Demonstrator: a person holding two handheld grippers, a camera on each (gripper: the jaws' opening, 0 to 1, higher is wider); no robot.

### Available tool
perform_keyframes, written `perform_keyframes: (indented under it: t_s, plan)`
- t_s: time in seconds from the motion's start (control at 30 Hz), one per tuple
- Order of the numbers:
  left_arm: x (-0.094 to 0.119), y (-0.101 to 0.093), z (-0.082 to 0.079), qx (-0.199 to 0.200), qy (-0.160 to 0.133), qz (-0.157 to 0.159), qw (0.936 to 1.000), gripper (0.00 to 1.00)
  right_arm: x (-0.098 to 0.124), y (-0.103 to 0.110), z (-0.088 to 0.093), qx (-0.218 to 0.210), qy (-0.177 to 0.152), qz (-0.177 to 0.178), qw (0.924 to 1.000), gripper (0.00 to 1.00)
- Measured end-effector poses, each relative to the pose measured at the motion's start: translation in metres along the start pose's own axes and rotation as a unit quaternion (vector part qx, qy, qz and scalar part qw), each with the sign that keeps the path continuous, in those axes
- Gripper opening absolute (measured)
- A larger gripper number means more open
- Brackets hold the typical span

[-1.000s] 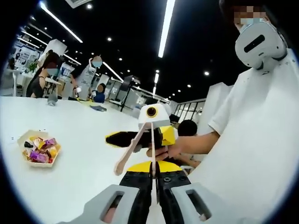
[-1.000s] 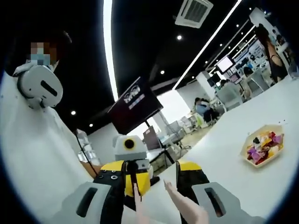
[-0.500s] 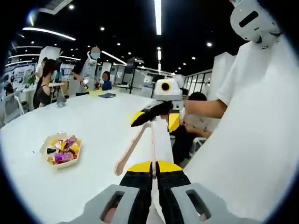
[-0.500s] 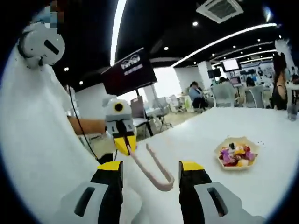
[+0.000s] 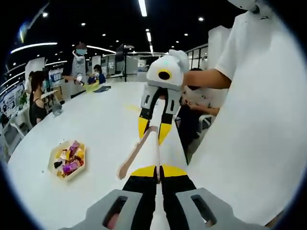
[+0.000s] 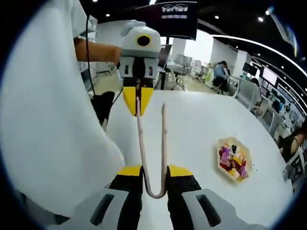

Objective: Place the target food into the container with the food tongs after gripping and lifting it, then release it inside without dropping or visibly crushing the food.

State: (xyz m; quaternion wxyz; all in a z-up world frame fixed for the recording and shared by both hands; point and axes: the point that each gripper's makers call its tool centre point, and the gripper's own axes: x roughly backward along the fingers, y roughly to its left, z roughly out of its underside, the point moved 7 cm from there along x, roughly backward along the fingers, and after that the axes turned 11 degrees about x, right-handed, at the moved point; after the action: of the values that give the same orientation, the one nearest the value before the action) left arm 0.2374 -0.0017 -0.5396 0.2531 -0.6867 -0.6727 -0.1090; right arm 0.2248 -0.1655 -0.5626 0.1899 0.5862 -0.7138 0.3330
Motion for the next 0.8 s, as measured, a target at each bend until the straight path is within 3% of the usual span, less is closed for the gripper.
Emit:
perform_keyframes:
  t_s: [0.03,0.1,0.17,0.3,0.43,0.57,0.63,0.67,0.73,0.8]
  plan:
    - [-0.001,-0.001,0.002,-0.001,0.001,-0.001,1.0,0.01,-0.001,0.0,0.001,-0.008,0.005,0.0,1.0,0.17]
    - [-0.003,0.005,0.007,-0.033,0.009,-0.04,0.9986,0.03,-0.003,0.0,0.004,-0.002,0.014,-0.002,0.9999,0.17]
    - [-0.006,0.005,0.012,-0.022,0.003,-0.051,0.9984,0.08,-0.004,0.0,0.009,0.023,0.041,-0.002,0.9989,0.17]
    - [-0.003,0.014,0.017,-0.016,0.003,-0.104,0.9944,0.35,-0.009,0.003,0.016,0.021,0.064,-0.005,0.9977,0.17]
    - [-0.007,0.018,0.025,-0.012,0.026,-0.1,0.9946,0.51,-0.008,0.005,0.016,0.024,0.066,-0.006,0.9975,0.16]
    - [-0.021,0.02,0.035,-0.029,0.067,-0.088,0.9935,0.51,-0.01,0.006,0.01,0.046,0.069,-0.008,0.9965,0.16]
    - [-0.025,0.021,0.035,-0.034,0.069,-0.083,0.9936,0.51,-0.012,0.008,0.008,0.055,0.072,-0.01,0.9958,0.16]
    - [-0.031,0.022,0.039,-0.028,0.087,-0.075,0.993,0.51,-0.013,0.008,0.007,0.066,0.071,-0.01,0.9952,0.16]
    - [-0.036,0.024,0.042,-0.035,0.101,-0.08,0.9911,0.44,-0.016,0.012,0.005,0.071,0.072,-0.017,0.9947,0.16]
    - [-0.038,0.026,0.043,-0.049,0.115,-0.089,0.9882,0.3,-0.018,0.014,0.005,0.075,0.072,-0.019,0.9945,0.16]
